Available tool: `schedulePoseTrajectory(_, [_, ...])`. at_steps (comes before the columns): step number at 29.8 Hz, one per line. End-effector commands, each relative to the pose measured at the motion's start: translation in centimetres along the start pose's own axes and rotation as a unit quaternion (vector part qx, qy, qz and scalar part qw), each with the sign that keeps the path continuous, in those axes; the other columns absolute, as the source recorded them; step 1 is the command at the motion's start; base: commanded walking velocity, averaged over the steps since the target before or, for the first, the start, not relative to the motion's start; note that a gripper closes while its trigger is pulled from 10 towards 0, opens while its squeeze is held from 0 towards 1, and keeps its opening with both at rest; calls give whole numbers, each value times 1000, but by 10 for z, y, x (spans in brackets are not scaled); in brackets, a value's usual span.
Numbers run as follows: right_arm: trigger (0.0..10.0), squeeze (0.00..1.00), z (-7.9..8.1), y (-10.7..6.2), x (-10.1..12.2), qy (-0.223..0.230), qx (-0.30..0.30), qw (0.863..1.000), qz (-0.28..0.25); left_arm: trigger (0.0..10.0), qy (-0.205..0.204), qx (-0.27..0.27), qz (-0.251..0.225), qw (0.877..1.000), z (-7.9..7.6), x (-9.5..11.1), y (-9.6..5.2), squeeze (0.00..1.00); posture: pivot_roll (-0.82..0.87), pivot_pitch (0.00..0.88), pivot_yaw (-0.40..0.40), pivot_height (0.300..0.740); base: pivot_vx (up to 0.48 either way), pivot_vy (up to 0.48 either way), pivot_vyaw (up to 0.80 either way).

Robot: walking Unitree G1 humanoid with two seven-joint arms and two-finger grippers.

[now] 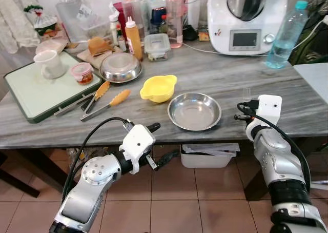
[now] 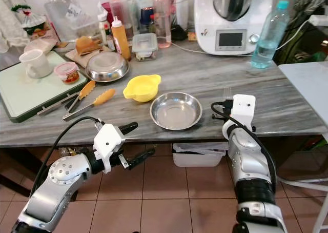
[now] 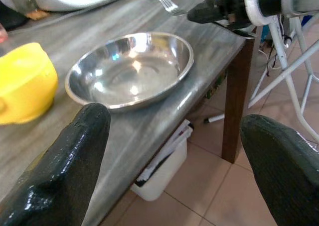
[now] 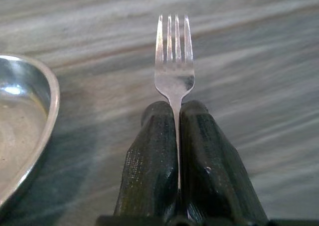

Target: Setting the table

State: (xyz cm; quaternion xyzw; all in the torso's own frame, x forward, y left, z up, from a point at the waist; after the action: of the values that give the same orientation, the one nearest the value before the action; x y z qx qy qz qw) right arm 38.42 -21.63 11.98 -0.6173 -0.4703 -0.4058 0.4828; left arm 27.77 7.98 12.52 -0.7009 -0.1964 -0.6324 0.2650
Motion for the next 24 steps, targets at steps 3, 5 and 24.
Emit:
schedulePoseTrajectory(3, [10000, 0, 15, 9, 10, 12, 29, 999, -11, 10000, 3, -4, 9, 1000, -2, 2, -8, 0, 30, 144, 84, 740, 0, 0, 0])
schedulePoseTrajectory(5, [10000, 0, 20, 12, 13, 8, 33, 999, -13, 10000, 2, -4, 12, 1000, -2, 1, -9, 0, 32, 143, 83, 740, 0, 0, 0])
schedulePoseTrajectory(24, [10000, 0, 19, 21, 12, -9, 25, 1000, -8, 10000, 0, -2, 19, 1000, -5, 0, -9, 0, 39, 135, 71, 740, 0, 0, 0])
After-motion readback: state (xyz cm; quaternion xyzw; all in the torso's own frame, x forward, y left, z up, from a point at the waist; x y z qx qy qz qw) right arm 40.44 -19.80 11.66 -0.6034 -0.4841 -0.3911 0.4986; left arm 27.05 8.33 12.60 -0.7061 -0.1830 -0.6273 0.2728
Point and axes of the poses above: a point about 5 cm out from each wrist's last joint towards the gripper, its own y axis pointing out of the wrist towards the gripper, its own x axis along the axis of the wrist's last joint, z = x × y, the point moved 3 cm from there along y, pointing out of the wrist towards the gripper, and after that the axes turned 15 degrees about -y, right-handed, at the moved point
